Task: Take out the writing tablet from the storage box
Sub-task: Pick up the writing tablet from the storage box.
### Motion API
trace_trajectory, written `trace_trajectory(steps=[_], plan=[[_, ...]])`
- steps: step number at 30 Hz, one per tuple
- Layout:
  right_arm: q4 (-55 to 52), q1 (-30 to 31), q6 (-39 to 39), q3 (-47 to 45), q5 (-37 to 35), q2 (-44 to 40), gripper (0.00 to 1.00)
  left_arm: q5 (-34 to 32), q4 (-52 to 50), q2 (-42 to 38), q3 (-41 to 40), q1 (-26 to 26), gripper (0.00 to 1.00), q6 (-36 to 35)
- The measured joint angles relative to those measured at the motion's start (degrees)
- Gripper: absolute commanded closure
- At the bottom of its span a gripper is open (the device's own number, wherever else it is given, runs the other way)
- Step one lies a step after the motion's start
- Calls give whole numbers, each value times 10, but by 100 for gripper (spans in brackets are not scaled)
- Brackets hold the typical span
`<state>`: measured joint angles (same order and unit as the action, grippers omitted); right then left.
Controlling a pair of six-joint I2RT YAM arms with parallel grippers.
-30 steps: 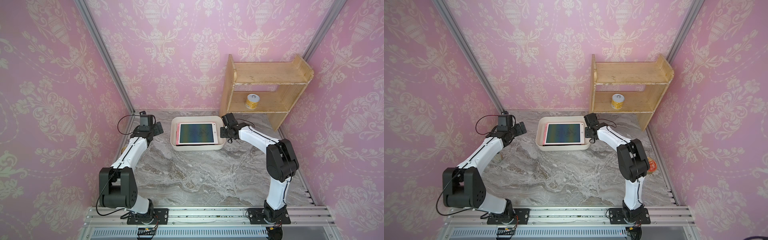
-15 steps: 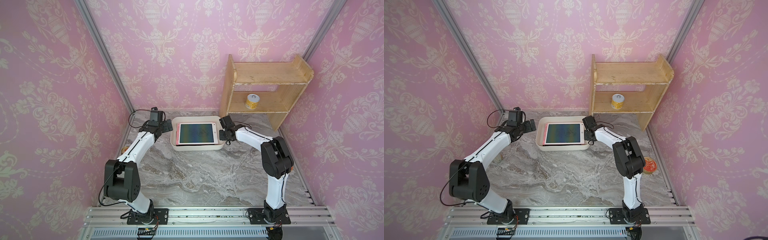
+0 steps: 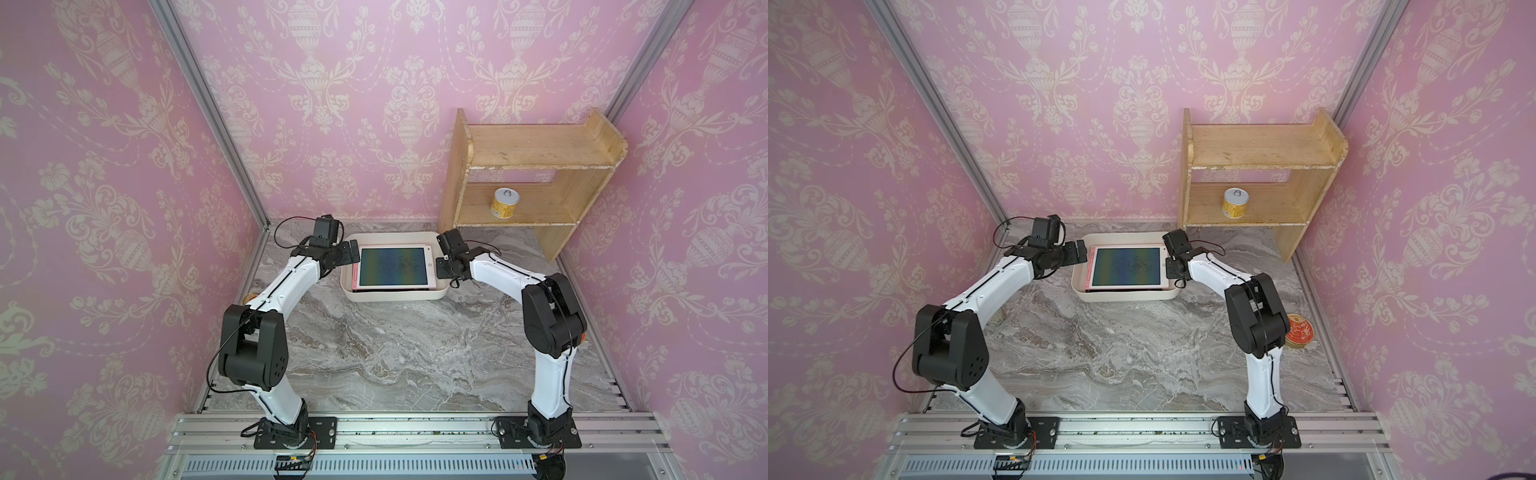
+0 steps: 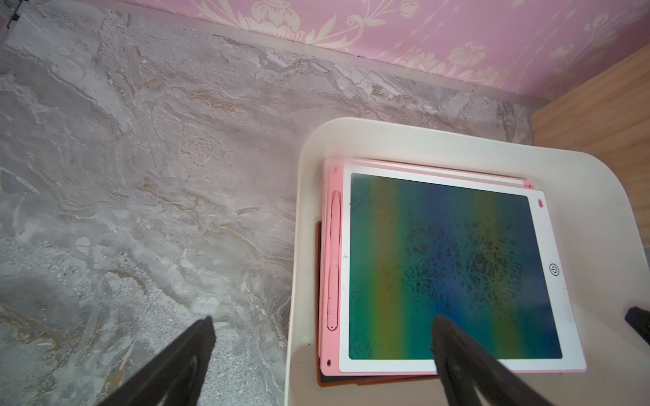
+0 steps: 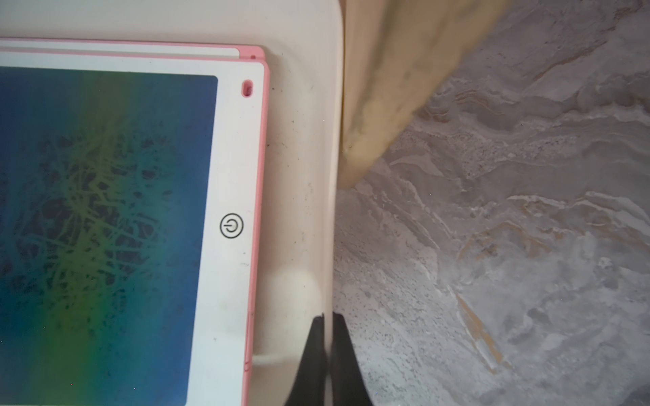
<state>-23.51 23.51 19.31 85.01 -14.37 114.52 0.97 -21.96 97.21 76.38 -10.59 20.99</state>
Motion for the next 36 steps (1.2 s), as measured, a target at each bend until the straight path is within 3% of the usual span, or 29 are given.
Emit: trace_trajectory(steps=[11,20,36], plan=[[0,0,0,0,0,0,100,17,-27,51,59,-47,1,63],[0,0,0,0,0,0,100,17,-75,121,100,-52,1,111],[0,0,0,0,4,0,100,-11,-149,211,185,-62,1,108]])
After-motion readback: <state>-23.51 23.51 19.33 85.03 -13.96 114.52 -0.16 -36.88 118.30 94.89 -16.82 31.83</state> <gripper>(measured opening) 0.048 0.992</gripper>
